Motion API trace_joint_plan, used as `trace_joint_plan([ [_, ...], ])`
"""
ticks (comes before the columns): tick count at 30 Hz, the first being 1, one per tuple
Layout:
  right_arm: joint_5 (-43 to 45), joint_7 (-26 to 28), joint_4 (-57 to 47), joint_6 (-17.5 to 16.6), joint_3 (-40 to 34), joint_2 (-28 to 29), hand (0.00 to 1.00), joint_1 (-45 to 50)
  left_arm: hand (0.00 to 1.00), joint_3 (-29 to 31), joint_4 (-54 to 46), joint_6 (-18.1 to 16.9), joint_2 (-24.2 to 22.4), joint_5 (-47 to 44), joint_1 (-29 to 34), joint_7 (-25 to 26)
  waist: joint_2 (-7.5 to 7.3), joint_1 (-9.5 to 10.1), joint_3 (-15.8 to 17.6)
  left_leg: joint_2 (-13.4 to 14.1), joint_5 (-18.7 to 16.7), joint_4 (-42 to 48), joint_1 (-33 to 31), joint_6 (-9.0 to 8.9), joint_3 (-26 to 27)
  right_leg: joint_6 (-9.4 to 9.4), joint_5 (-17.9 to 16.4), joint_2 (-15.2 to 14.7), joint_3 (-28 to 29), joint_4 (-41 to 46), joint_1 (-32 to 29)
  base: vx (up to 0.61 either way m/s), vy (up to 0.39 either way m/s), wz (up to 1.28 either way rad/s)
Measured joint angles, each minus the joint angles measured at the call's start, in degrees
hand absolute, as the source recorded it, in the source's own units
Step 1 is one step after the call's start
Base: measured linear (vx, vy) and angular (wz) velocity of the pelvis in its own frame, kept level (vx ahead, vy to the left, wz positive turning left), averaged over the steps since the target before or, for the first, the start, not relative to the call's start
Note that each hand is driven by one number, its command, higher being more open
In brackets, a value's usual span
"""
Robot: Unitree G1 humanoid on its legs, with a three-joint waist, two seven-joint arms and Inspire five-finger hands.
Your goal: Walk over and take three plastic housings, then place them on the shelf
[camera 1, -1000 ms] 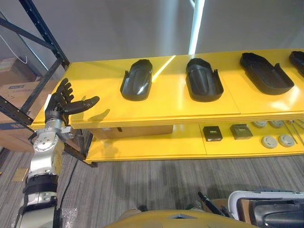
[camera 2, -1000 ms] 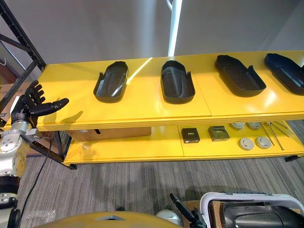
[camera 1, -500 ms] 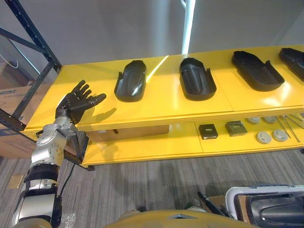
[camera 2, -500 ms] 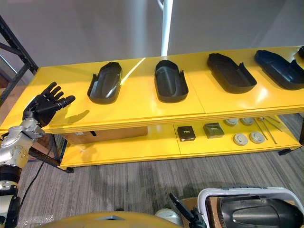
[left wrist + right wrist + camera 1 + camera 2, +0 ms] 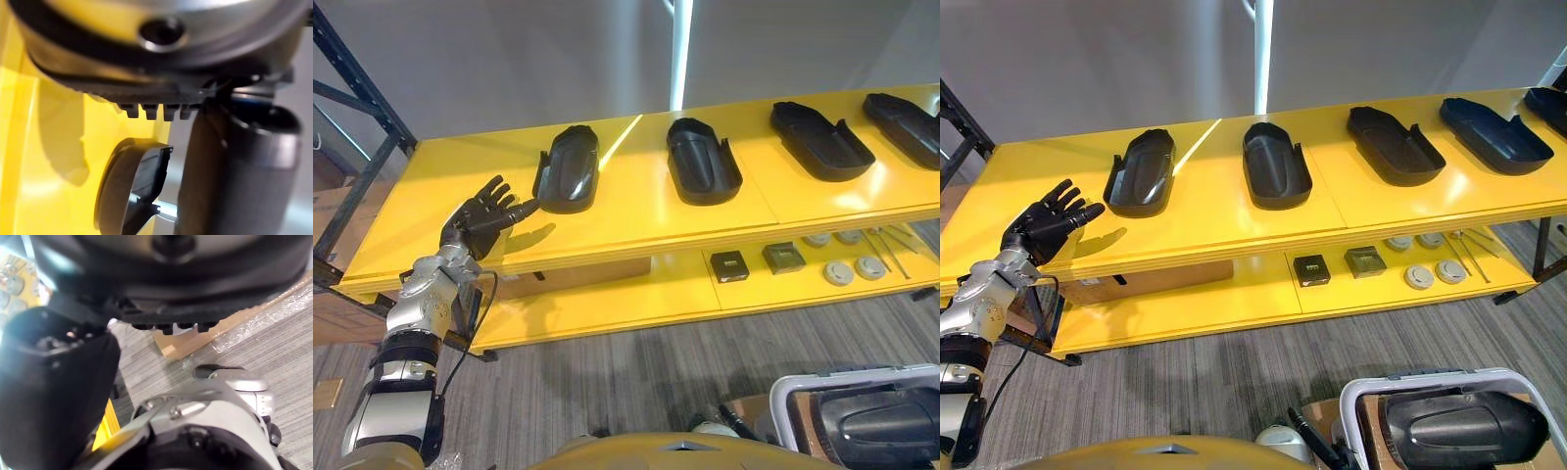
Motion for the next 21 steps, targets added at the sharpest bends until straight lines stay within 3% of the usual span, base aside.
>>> trace_joint_plan([
  [21, -0.10, 1.07, -1.28, -0.04, 0.33, 0.15, 1.00, 0.61, 1.00, -2.34, 1.64, 0.21, -0.51, 0.16, -2.05, 0.05, -0.41, -1.86, 0.13, 1.75, -1.21, 2.62, -0.06, -0.70, 2.36, -0.24, -0.14, 0.78, 1.67, 0.23, -0.80, -0.01, 0.005, -0.05],
])
